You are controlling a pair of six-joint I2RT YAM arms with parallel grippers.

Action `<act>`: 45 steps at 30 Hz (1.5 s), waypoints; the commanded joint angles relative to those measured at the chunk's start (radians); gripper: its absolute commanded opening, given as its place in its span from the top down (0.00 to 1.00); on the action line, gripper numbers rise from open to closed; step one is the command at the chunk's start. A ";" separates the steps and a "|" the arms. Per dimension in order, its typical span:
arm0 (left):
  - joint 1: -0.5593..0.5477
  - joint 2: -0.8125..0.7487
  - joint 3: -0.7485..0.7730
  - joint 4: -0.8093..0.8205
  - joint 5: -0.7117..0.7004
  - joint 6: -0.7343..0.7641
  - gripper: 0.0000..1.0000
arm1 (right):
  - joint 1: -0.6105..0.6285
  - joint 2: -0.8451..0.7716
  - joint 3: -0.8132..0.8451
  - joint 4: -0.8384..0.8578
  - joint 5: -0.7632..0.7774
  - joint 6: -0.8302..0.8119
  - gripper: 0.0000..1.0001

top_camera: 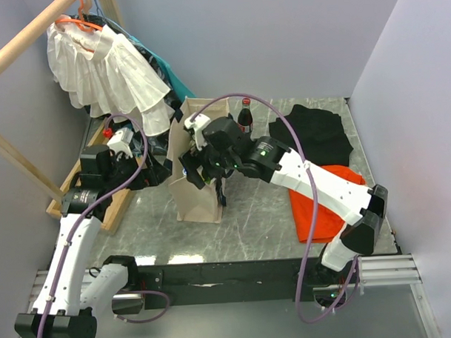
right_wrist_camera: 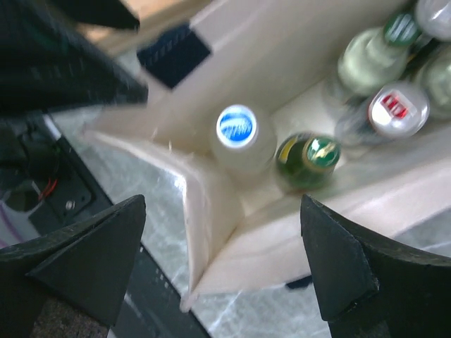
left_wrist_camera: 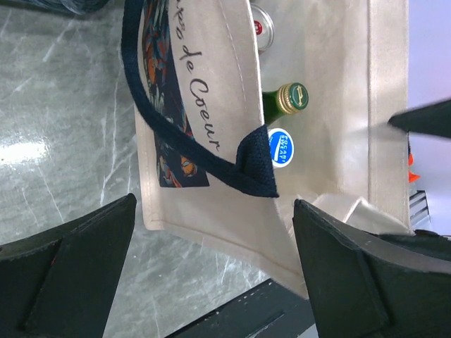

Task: Take the beverage out of the canvas bag
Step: Take out the drink from the canvas bag.

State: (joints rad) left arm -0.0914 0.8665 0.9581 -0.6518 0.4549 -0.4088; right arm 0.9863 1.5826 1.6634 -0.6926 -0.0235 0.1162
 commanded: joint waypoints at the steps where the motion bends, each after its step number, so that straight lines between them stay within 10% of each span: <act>1: -0.004 -0.020 -0.012 0.024 0.027 0.002 0.01 | 0.003 0.050 0.111 0.036 0.062 -0.046 0.04; 45: -0.004 -0.050 -0.045 -0.005 -0.030 0.013 0.01 | 0.035 0.070 -0.022 0.057 0.089 -0.030 0.04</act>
State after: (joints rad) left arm -0.0952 0.8158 0.9192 -0.6930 0.4400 -0.4053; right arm 1.0142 1.6829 1.6482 -0.6636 0.0238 0.0891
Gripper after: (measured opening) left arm 0.988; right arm 0.954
